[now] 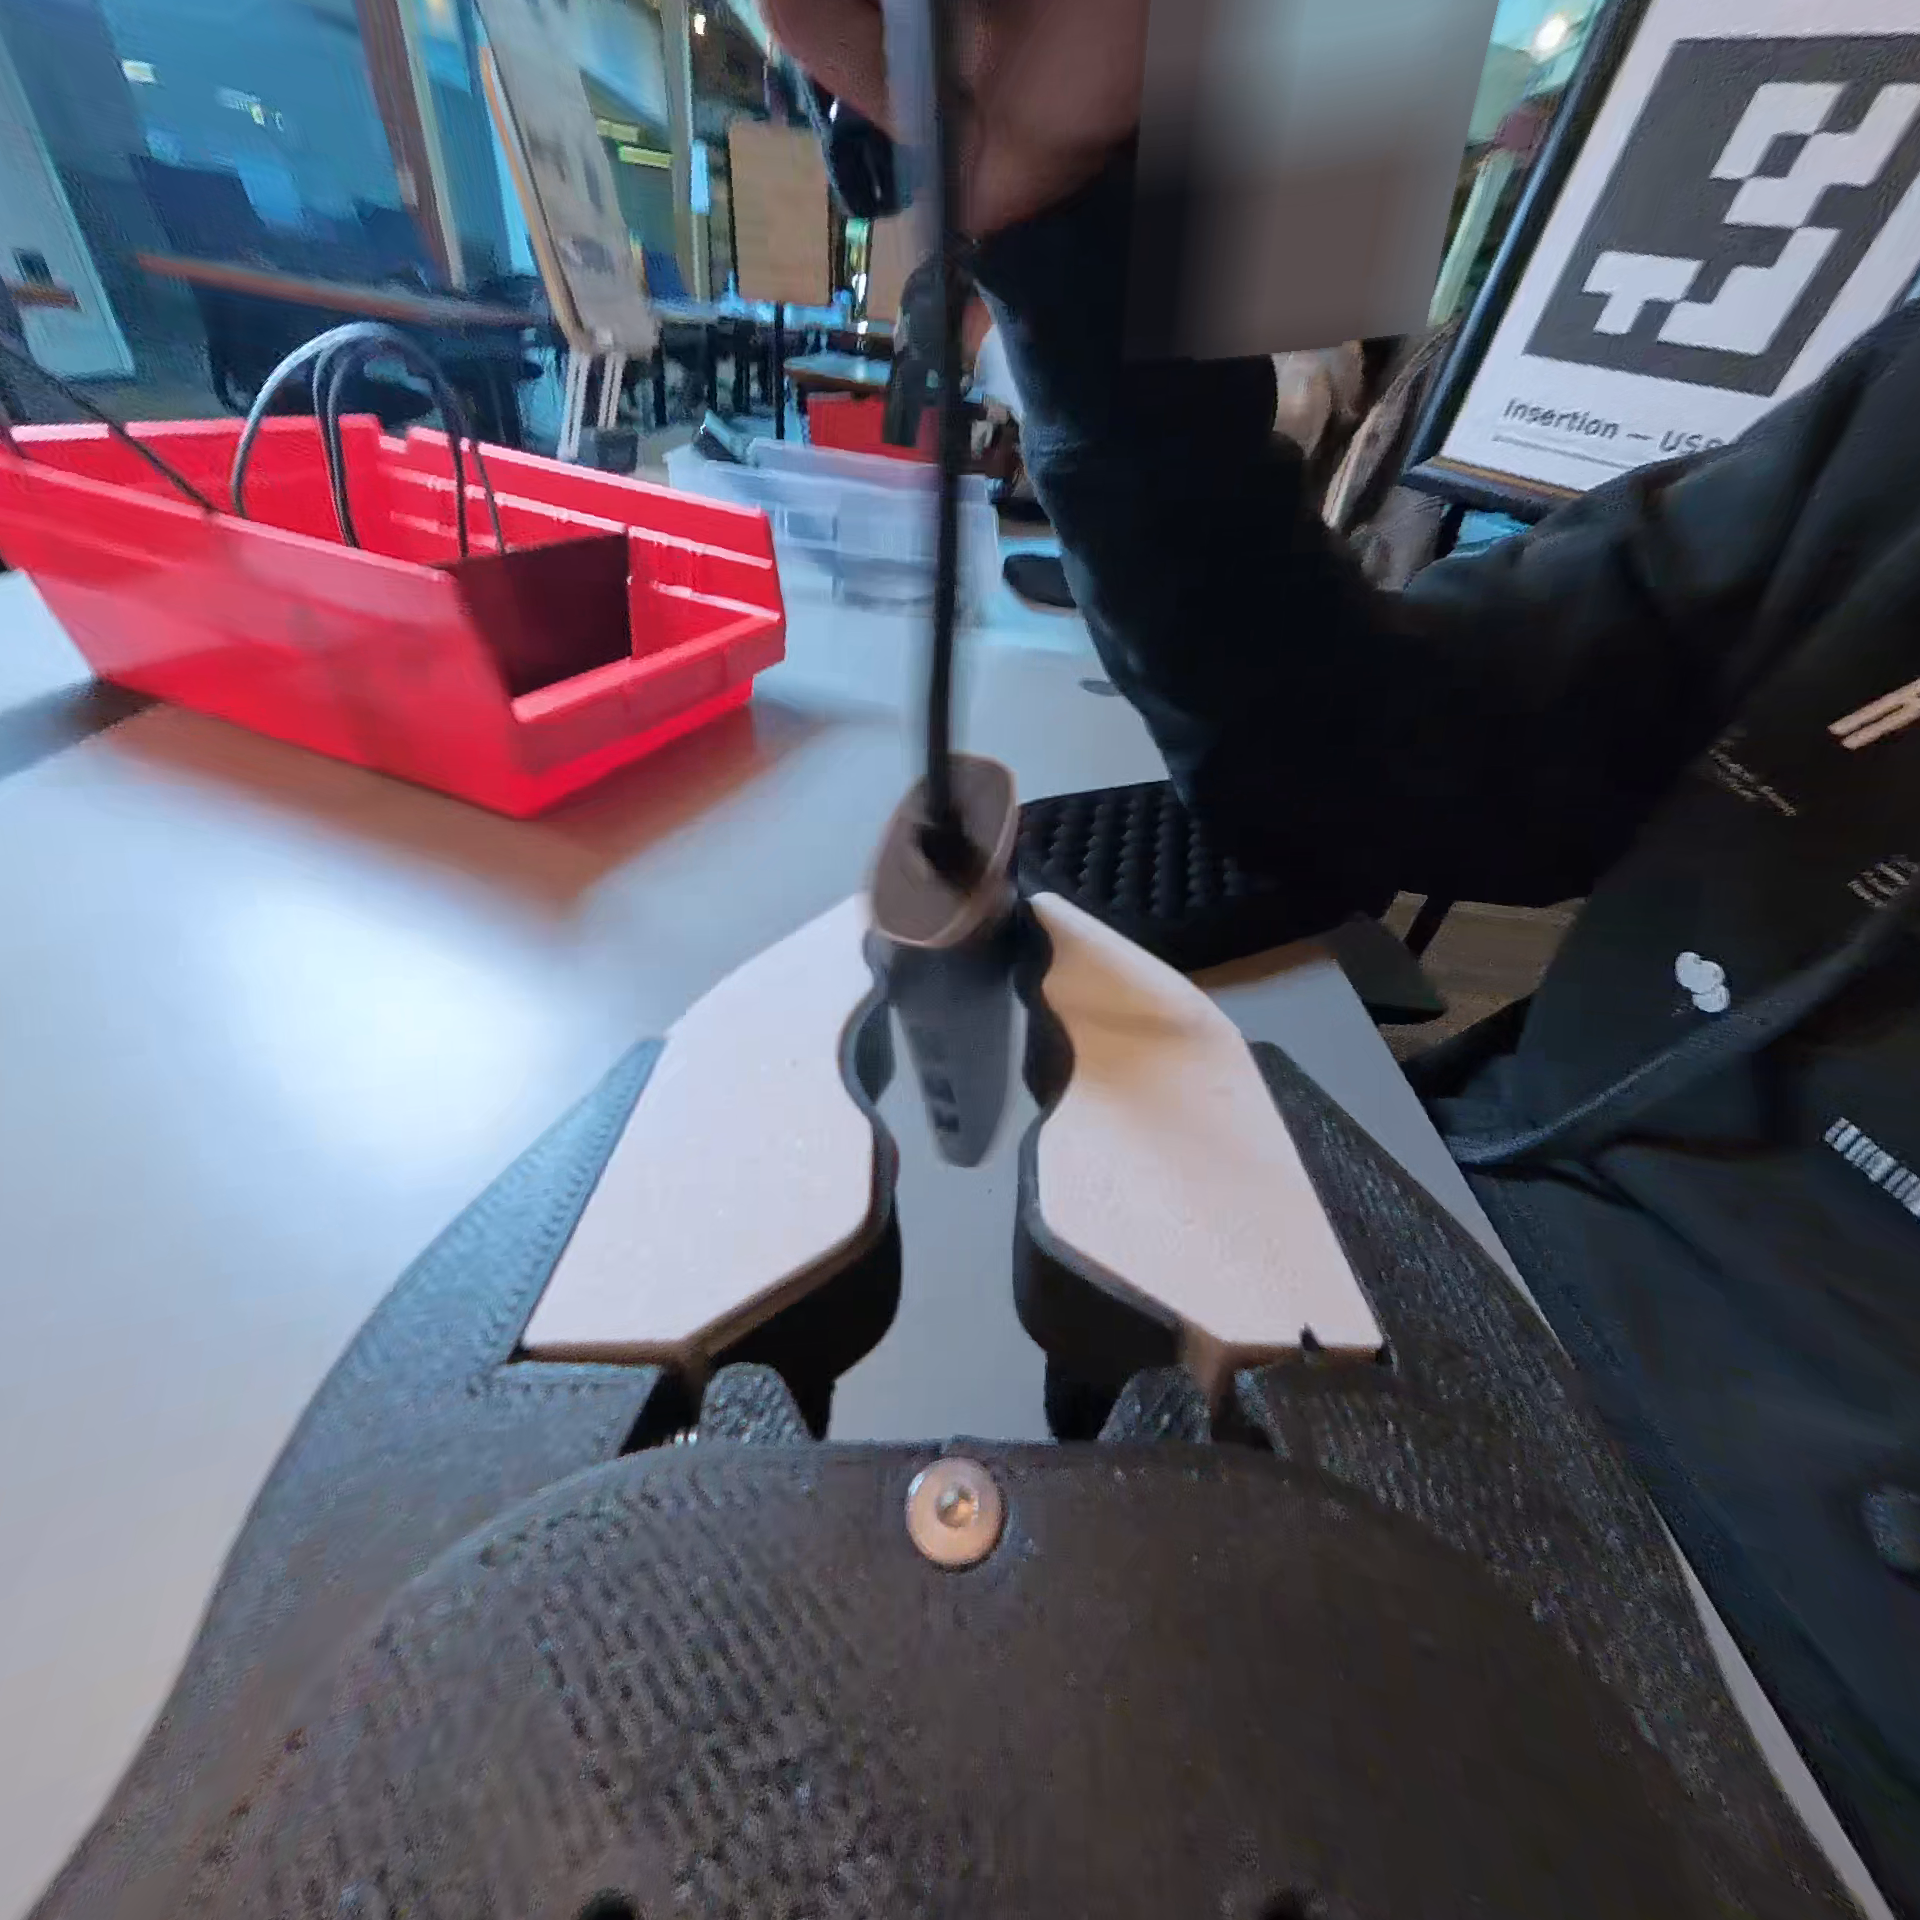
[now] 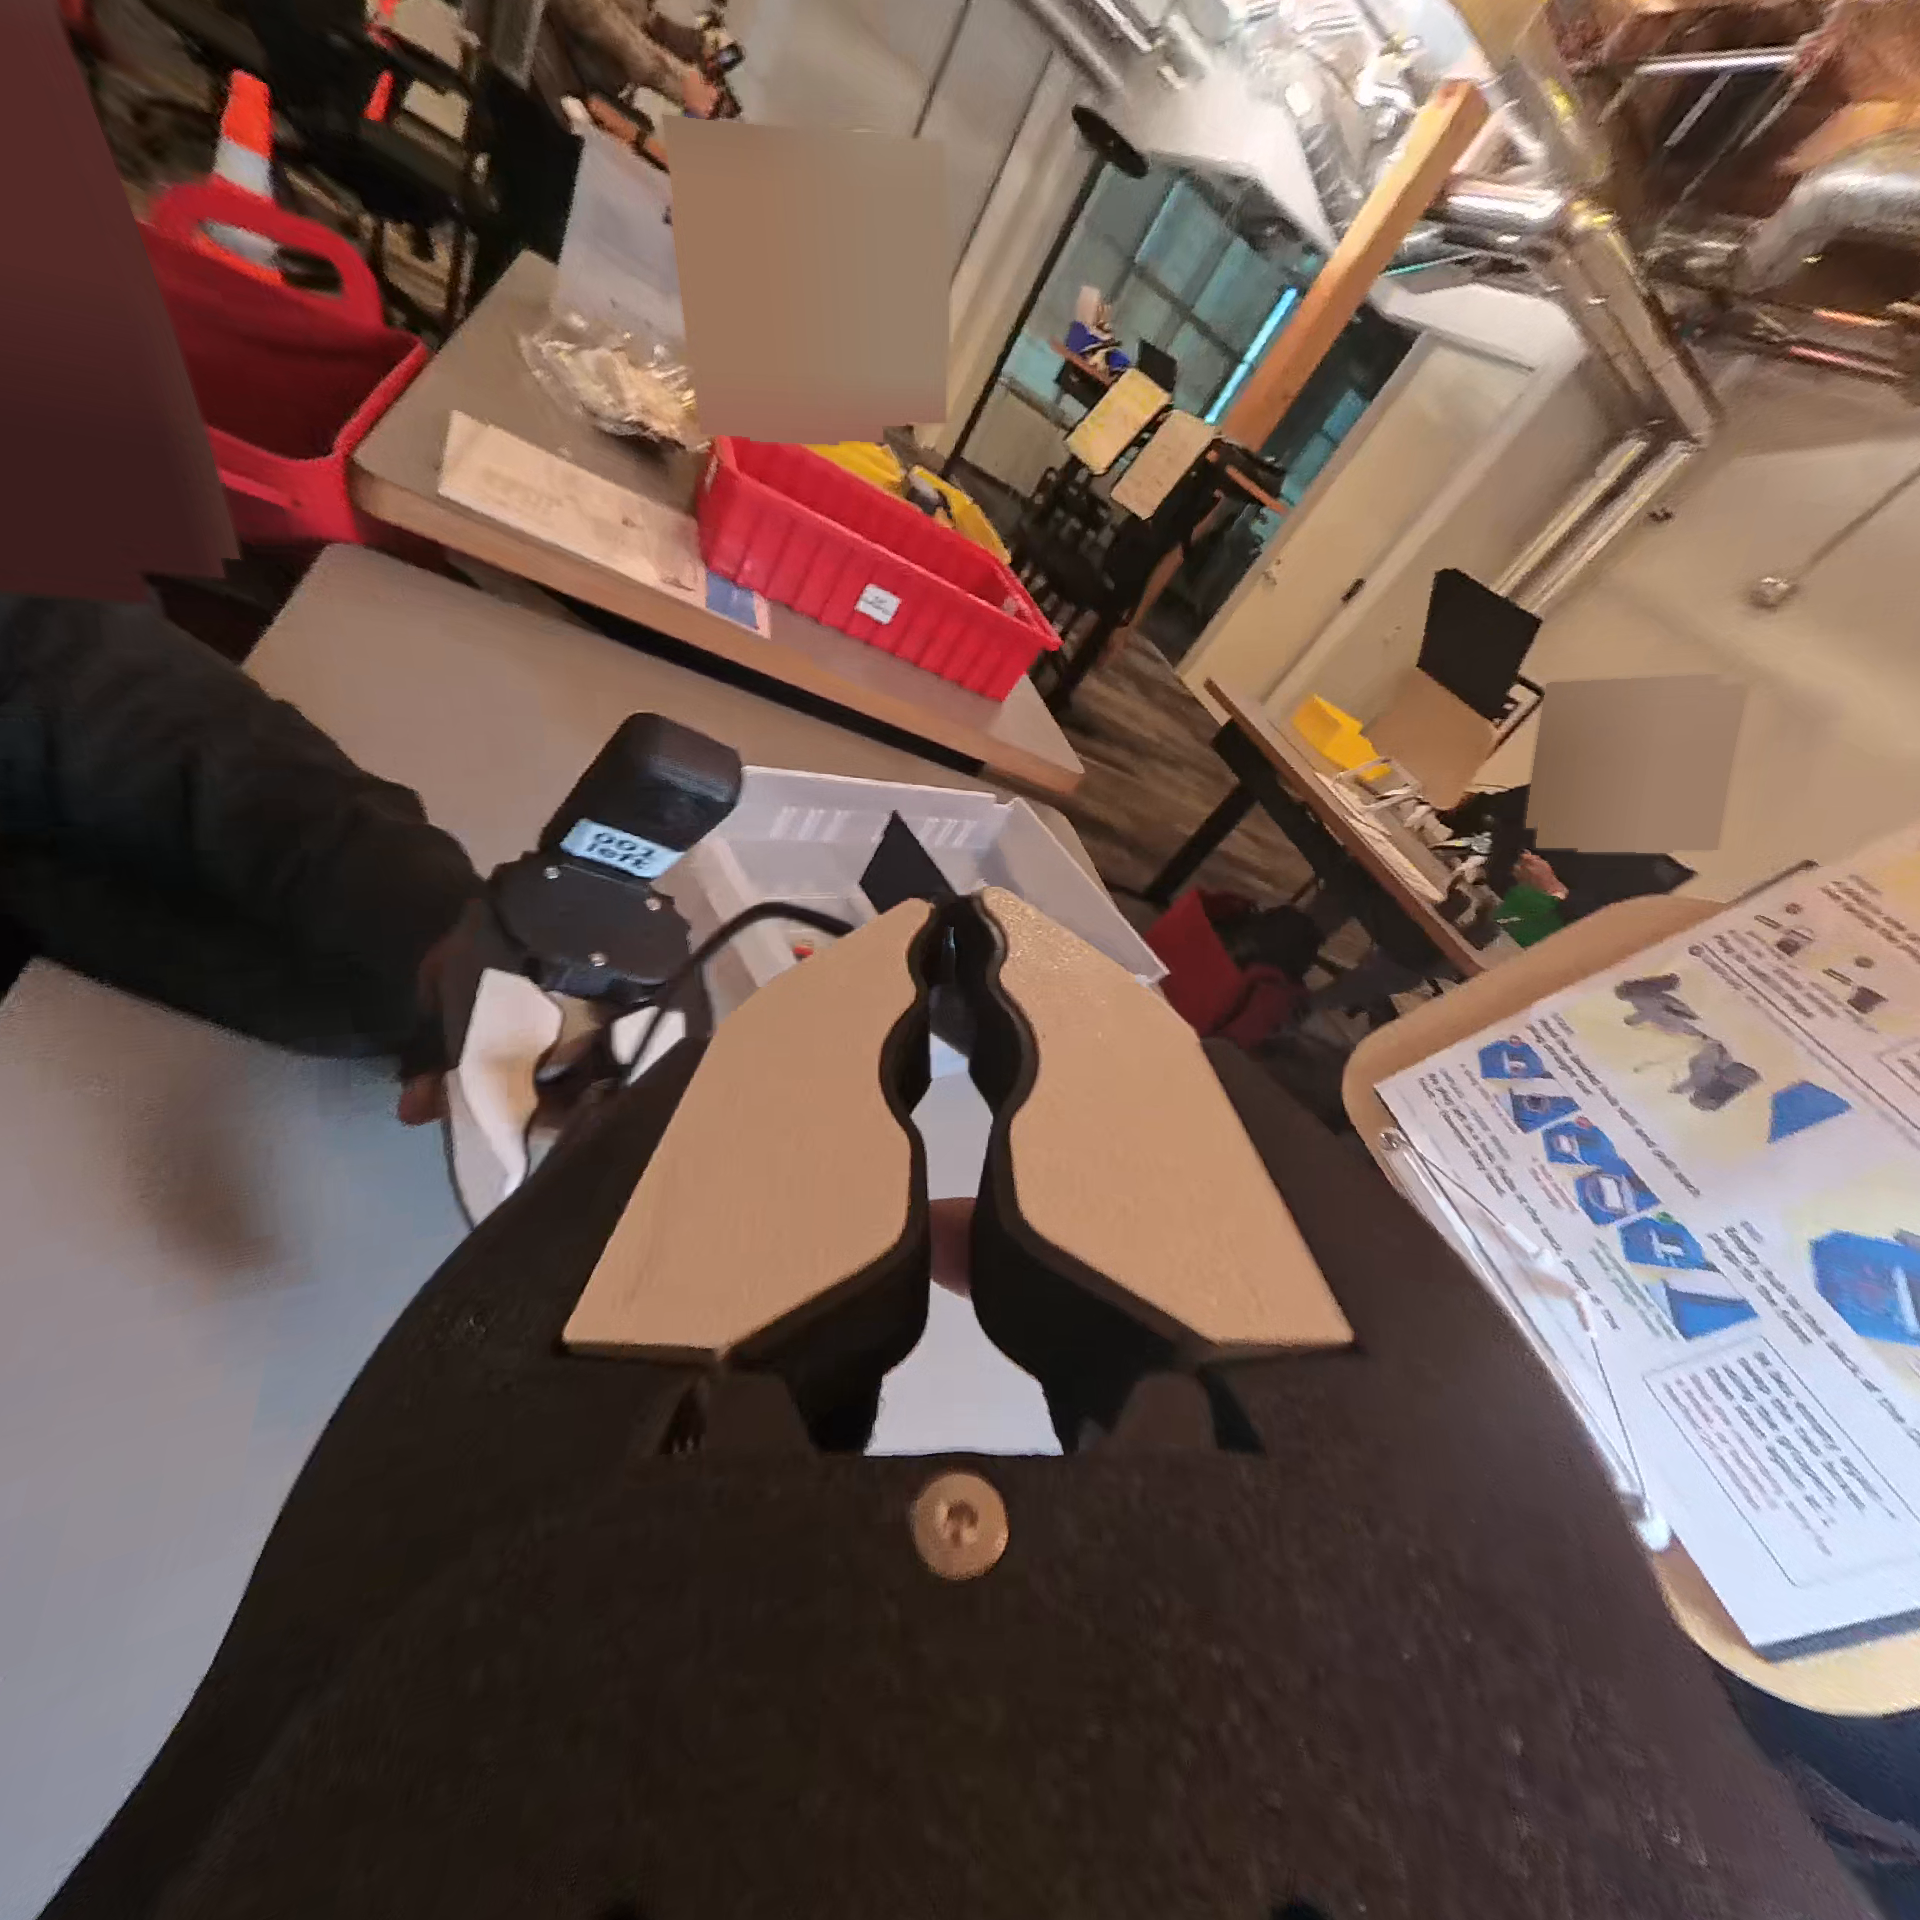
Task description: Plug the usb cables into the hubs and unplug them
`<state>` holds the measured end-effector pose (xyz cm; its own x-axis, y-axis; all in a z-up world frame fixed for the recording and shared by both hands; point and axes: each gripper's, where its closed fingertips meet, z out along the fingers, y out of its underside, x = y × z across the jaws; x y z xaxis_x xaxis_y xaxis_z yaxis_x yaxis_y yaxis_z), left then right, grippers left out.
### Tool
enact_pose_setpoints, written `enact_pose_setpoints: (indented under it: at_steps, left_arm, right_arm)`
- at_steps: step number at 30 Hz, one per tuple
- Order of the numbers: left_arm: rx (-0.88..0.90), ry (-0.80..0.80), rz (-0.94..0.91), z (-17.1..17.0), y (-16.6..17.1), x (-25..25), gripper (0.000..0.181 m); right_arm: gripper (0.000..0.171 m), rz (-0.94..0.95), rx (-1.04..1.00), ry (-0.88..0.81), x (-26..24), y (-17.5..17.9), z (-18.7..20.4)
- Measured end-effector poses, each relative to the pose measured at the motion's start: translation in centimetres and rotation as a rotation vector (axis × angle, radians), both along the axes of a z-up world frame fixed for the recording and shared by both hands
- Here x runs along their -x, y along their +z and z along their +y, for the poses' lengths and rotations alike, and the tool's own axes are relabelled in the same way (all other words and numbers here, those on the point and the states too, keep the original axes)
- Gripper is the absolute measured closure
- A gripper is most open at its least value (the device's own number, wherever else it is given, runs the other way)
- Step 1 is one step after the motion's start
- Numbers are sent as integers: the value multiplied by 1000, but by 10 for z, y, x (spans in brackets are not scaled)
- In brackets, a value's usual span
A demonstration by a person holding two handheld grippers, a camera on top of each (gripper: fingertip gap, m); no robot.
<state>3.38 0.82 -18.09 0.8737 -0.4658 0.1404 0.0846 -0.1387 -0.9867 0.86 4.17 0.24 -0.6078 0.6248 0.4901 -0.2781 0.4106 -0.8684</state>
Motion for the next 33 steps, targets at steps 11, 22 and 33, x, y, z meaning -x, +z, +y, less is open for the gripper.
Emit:
enact_pose_setpoints:
  at_steps: [11, 22, 33]
  left_arm:
    - [46, 424, -12, 0, 0, 86, 164]
    - [-8, 536, 448, -4, 5, 85, 164]
    - [-99, 422, 377, -6, 20, 62, 164]
  right_arm:
    - [141, -33, 46, -481, 50, -10, 90]
    - [150, -593, -346, 86, 20, -170, -31]
    - [130, -427, -76, 141, 43, -202, -64]
